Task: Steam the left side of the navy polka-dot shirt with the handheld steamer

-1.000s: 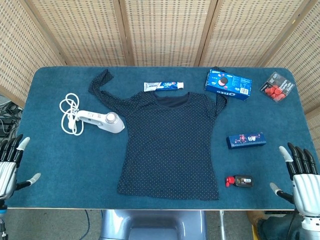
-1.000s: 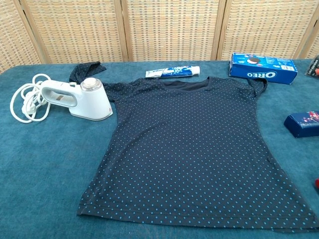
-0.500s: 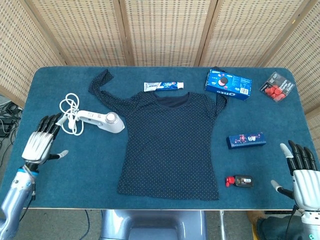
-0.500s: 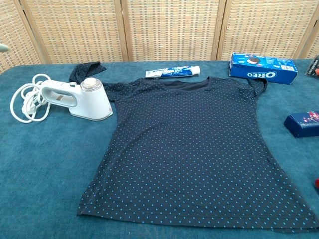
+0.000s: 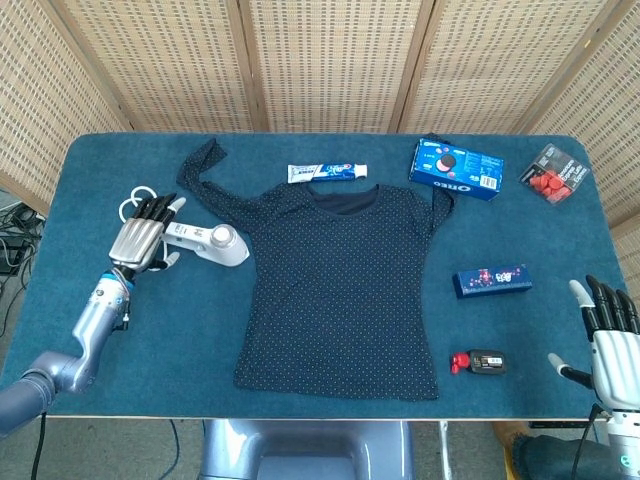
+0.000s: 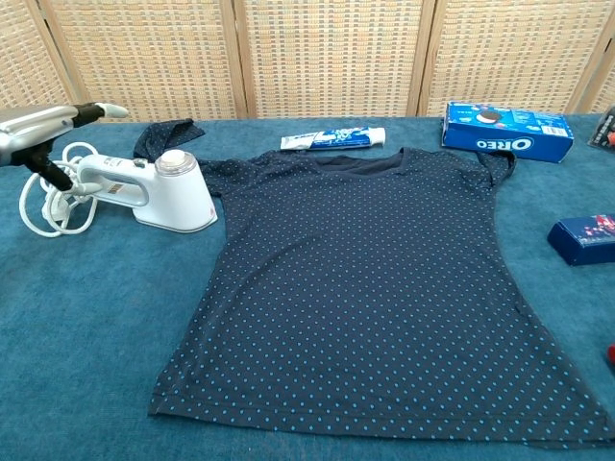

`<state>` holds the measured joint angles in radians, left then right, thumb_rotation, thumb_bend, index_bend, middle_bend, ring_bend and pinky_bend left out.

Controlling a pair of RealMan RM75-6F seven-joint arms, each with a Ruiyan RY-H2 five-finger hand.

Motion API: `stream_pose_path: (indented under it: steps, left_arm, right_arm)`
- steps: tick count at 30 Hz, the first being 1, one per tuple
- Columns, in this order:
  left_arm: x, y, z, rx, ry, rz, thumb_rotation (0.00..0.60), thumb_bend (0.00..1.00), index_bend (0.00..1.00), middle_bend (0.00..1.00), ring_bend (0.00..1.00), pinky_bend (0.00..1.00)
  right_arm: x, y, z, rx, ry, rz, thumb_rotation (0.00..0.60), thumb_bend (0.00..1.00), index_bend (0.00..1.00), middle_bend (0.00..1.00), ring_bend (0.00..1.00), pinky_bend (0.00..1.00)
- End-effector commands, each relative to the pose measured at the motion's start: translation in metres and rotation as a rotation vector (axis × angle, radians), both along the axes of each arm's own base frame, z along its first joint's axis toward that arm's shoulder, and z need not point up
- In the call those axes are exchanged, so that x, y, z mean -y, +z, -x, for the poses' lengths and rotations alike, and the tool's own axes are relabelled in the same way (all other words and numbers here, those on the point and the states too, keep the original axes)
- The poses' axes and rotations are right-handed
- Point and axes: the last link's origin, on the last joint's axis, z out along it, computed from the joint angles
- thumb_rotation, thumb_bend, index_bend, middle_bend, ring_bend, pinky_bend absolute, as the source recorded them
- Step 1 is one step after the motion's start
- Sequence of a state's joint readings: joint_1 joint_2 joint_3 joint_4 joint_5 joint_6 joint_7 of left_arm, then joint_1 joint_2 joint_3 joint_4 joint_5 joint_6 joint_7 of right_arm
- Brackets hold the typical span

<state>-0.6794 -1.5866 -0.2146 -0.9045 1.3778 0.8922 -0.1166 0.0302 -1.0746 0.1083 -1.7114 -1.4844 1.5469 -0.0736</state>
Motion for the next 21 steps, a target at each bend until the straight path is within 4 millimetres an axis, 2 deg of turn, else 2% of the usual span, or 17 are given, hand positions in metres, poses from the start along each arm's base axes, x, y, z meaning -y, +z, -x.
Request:
stream_pose_path:
  steps: [1, 21]
  left_arm:
    - [-0.015, -0.010, -0.008, 0.008, 0.008, 0.022, 0.600, 0.33, 0.00, 0.00, 0.00, 0.00]
    - [-0.059, -0.039, -0.026, -0.080, 0.062, 0.046, 0.600, 0.34, 0.00, 0.00, 0.00, 0.00]
  right_arm:
    - [0.003, -0.001, 0.003, -0.003, -0.011, -0.005, 0.600, 0.00, 0.01, 0.00, 0.00, 0.00]
    - [0.009, -0.005, 0.006, -0.017, -0.021, -0.014, 0.600, 0.00, 0.01, 0.00, 0.00, 0.00]
